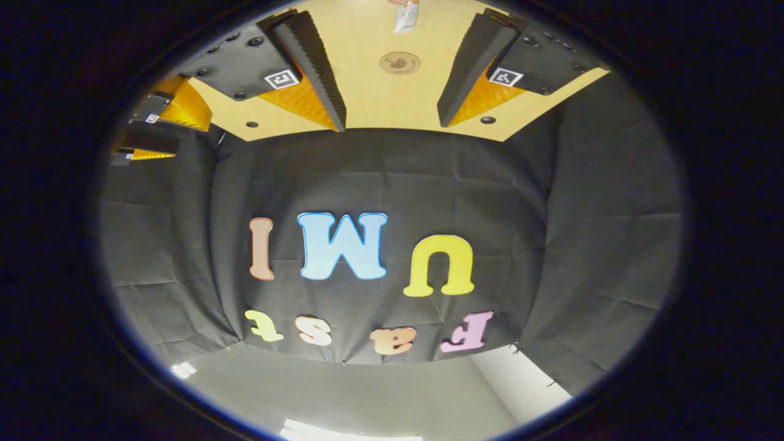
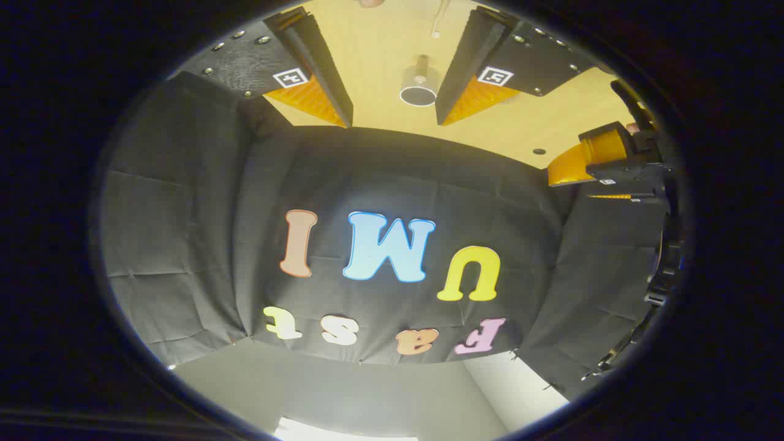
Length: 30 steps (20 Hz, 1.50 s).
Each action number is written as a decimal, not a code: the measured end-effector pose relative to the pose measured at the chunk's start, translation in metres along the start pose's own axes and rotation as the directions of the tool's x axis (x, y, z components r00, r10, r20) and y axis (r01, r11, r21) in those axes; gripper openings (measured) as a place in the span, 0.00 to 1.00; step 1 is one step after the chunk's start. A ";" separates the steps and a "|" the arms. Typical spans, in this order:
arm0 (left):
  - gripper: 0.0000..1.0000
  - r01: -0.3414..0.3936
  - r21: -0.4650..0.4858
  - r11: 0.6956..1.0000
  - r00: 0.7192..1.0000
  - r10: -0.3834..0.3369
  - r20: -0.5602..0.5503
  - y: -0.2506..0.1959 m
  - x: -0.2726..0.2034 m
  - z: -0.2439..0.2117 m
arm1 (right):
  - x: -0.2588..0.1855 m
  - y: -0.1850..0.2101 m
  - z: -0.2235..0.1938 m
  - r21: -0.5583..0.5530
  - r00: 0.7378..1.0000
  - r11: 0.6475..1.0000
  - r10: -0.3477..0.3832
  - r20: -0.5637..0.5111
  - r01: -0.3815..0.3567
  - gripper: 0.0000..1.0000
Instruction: Put the toothbrush and toothpaste on the desktop into the cup, then pick up the cup and place it on the coaster on the desktop.
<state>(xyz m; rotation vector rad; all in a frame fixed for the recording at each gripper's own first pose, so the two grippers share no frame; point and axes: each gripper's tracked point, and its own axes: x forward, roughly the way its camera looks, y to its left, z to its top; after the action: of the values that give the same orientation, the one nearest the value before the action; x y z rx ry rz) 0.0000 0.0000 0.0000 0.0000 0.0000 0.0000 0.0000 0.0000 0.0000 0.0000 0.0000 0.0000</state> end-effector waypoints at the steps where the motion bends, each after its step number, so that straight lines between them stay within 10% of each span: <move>1: 0.96 -0.002 0.008 1.000 1.000 0.002 -0.009 -0.002 0.000 -0.005 | -0.001 0.001 -0.002 0.002 1.000 1.000 0.004 -0.010 -0.004 0.85; 19: 0.98 0.058 -0.010 0.998 0.988 -0.059 -0.140 -0.014 -0.005 -0.045 | -0.007 0.021 -0.037 0.091 0.987 0.995 0.062 -0.147 -0.048 0.85; 30: 0.94 0.088 -0.060 0.994 0.883 -0.106 -0.457 -0.008 0.003 -0.139 | -0.002 0.040 -0.104 0.123 0.918 0.992 0.087 -0.388 -0.042 0.85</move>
<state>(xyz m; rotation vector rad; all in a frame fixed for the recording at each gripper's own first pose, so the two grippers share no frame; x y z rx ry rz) 0.0030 -0.0081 -0.1387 -0.0380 0.4775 -0.1007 -0.0020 0.0404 -0.1039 0.1131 0.4036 0.0661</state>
